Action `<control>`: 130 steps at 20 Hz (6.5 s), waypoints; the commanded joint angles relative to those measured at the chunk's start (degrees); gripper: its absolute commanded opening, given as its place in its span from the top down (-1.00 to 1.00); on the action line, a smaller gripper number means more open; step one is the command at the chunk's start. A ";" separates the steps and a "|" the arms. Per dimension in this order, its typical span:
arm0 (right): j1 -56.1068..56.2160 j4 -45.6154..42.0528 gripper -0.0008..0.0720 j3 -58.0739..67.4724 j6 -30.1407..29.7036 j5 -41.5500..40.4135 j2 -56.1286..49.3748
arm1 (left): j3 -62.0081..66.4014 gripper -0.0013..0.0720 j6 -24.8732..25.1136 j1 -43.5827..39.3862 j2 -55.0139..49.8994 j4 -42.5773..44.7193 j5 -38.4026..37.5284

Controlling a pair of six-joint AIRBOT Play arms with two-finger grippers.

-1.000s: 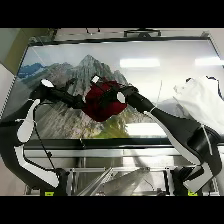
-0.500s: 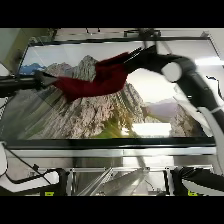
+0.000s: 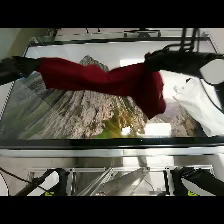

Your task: Fold the shirts.

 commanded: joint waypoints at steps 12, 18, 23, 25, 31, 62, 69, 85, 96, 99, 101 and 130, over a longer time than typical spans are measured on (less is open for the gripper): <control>-12.57 0.13 -0.46 -5.29 3.54 16.09 -11.37 | 11.43 -0.97 -3.41 -1.44 -30.42 31.78 -4.42; -13.51 7.63 -0.45 -29.03 1.03 18.84 -3.98 | -1.44 -0.97 -1.42 -1.31 -33.05 34.82 -2.62; -13.49 27.58 -0.45 -40.06 -9.84 8.83 -4.09 | -0.66 -0.96 -1.25 -4.04 -37.31 34.67 2.19; -13.33 29.94 -0.45 -40.74 -10.38 7.78 -6.05 | 2.62 -0.94 -1.95 -5.35 -40.04 34.69 1.68; -10.64 45.88 0.03 -40.74 -21.33 4.48 -14.03 | 9.70 -0.02 -2.95 -8.90 -44.39 34.64 -0.04; -14.95 55.04 0.93 -38.32 -29.09 3.93 -16.70 | 19.74 0.90 -4.83 -9.53 -43.80 34.14 -11.43; -21.49 56.61 0.93 -36.98 -29.07 17.57 0.33 | 14.93 0.90 -0.66 -2.36 -30.64 14.34 -19.56; -59.06 77.15 0.93 -16.31 -32.74 18.69 35.45 | 3.13 0.90 10.23 24.15 7.10 -41.77 -16.74; -24.20 55.69 0.71 -25.24 -34.01 -17.75 -7.76 | 11.19 0.87 14.99 -5.99 -31.93 2.12 11.78; -25.97 57.37 -0.03 -21.07 -34.03 -18.97 -17.73 | 24.41 0.03 9.46 -5.64 -44.30 1.88 8.96; -28.37 57.11 -0.03 -17.84 -34.56 -16.24 -19.15 | 32.26 0.03 5.16 -3.21 -48.46 2.14 4.81; -44.39 25.86 -0.10 -26.82 -28.28 21.40 -26.82 | -47.15 0.03 -11.67 10.10 1.31 38.73 4.85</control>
